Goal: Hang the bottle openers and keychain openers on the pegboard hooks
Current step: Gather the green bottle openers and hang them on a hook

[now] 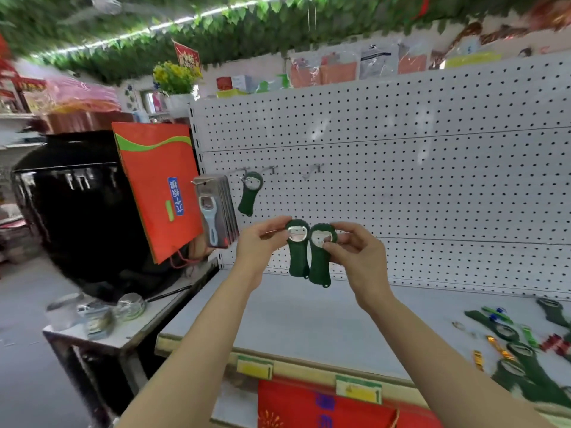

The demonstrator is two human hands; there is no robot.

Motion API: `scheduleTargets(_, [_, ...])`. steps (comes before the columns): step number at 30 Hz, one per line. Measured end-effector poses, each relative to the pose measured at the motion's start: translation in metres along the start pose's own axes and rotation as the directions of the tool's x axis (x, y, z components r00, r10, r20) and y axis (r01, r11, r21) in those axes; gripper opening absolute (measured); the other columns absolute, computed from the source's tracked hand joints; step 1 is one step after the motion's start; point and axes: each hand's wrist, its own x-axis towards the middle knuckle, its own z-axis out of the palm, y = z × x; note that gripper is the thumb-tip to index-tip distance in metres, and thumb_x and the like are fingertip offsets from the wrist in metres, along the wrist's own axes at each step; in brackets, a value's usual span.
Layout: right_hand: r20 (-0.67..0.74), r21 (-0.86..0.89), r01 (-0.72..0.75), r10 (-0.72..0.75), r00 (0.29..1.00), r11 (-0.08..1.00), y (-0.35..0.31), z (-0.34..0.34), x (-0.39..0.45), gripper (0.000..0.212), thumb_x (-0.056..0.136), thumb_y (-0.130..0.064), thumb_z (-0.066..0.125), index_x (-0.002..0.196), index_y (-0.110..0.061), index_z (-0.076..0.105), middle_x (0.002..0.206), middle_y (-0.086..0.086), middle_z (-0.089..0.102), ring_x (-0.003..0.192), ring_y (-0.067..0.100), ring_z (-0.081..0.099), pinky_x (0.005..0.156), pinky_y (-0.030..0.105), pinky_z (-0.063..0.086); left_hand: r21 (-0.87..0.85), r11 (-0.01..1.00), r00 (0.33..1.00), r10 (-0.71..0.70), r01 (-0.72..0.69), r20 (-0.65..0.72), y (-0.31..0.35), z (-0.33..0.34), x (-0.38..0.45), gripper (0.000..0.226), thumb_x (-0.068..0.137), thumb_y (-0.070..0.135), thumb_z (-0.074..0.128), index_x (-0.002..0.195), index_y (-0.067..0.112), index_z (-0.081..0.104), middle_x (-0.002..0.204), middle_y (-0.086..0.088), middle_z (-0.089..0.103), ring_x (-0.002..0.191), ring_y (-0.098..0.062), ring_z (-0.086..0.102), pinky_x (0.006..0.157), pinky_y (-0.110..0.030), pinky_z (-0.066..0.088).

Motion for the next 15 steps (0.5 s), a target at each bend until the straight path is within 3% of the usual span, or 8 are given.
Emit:
scheduleTargets(4, [-0.031, 0.014, 0.007, -0.006, 1.000, 1.000, 0.002, 0.039, 0.006, 0.030, 0.080, 0.009, 0.070, 0.105, -0.008, 0.067, 0.083, 0.016, 0.067, 0.075, 0.018, 0.071, 0.069, 0.032, 0.061, 0.004, 1.000, 0.999, 0.011, -0.011, 0.034, -0.001, -0.034, 0.019, 0.031, 0.087, -0.003, 0.068, 0.111, 0.017, 0.074, 0.109, -0.003, 0.075, 0.108, -0.021, 0.068, 0.095, -0.033, 0.055])
scheduleTargets(10, [-0.038, 0.025, 0.015, -0.014, 0.999, 1.000, 0.009, 0.086, 0.019, 0.029, 0.079, 0.008, 0.070, 0.103, -0.009, 0.068, 0.080, 0.007, 0.068, 0.075, 0.016, 0.071, 0.069, 0.030, 0.061, -0.035, 0.999, 0.997, 0.040, -0.037, 0.065, -0.003, -0.071, 0.046, 0.032, 0.087, -0.005, 0.067, 0.111, 0.016, 0.074, 0.107, -0.001, 0.076, 0.102, -0.016, 0.069, 0.091, -0.029, 0.056])
scheduleTargets(15, [-0.012, 0.008, 0.043, -0.043, 0.999, 0.999, 0.012, 0.102, 0.030, 0.030, 0.079, 0.002, 0.074, 0.105, -0.011, 0.069, 0.093, 0.020, 0.069, 0.085, 0.027, 0.071, 0.075, 0.037, 0.061, -0.064, 0.994, 0.995, 0.093, -0.092, 0.023, 0.004, -0.085, 0.059, 0.032, 0.088, -0.005, 0.067, 0.113, 0.014, 0.072, 0.105, -0.001, 0.076, 0.097, -0.011, 0.070, 0.083, -0.020, 0.056])
